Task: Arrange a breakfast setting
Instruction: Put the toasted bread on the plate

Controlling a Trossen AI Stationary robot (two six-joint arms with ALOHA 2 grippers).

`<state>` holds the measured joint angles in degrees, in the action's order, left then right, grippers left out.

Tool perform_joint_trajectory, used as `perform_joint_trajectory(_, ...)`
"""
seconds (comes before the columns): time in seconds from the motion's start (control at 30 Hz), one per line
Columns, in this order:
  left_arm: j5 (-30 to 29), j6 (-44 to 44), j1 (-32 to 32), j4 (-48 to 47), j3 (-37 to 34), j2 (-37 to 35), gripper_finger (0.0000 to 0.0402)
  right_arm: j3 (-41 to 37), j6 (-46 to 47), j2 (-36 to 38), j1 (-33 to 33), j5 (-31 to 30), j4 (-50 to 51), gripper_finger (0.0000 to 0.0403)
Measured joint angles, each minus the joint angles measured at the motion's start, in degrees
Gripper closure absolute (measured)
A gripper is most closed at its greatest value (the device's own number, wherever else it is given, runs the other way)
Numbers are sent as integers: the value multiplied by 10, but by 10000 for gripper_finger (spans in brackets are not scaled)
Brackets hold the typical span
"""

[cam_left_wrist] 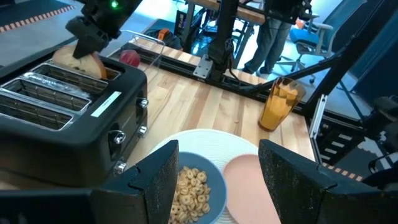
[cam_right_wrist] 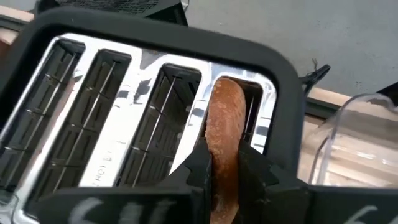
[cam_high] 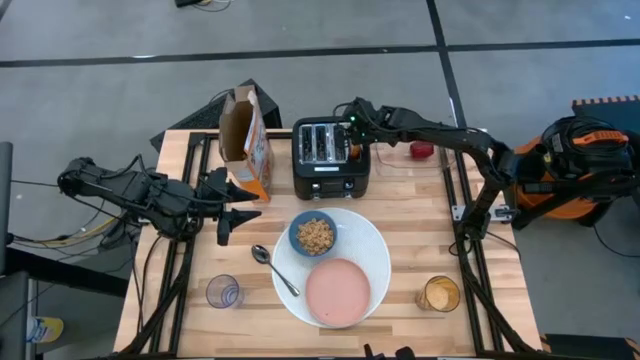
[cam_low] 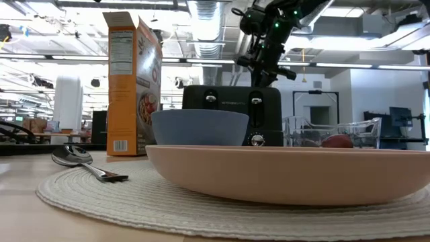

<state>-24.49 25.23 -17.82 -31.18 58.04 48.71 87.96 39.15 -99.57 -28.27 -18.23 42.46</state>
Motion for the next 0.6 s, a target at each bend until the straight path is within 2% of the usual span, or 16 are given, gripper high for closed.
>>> perform_joint_trajectory(0.37, 0, -2, 0, -4, 0, 0, 194, 105, -24, 1, 1, -22, 90, 337)
perform_joint_trajectory(0.6, 0, -5, 0, -5, 0, 0, 194, 194, -76, 2, 16, -19, 159, 337)
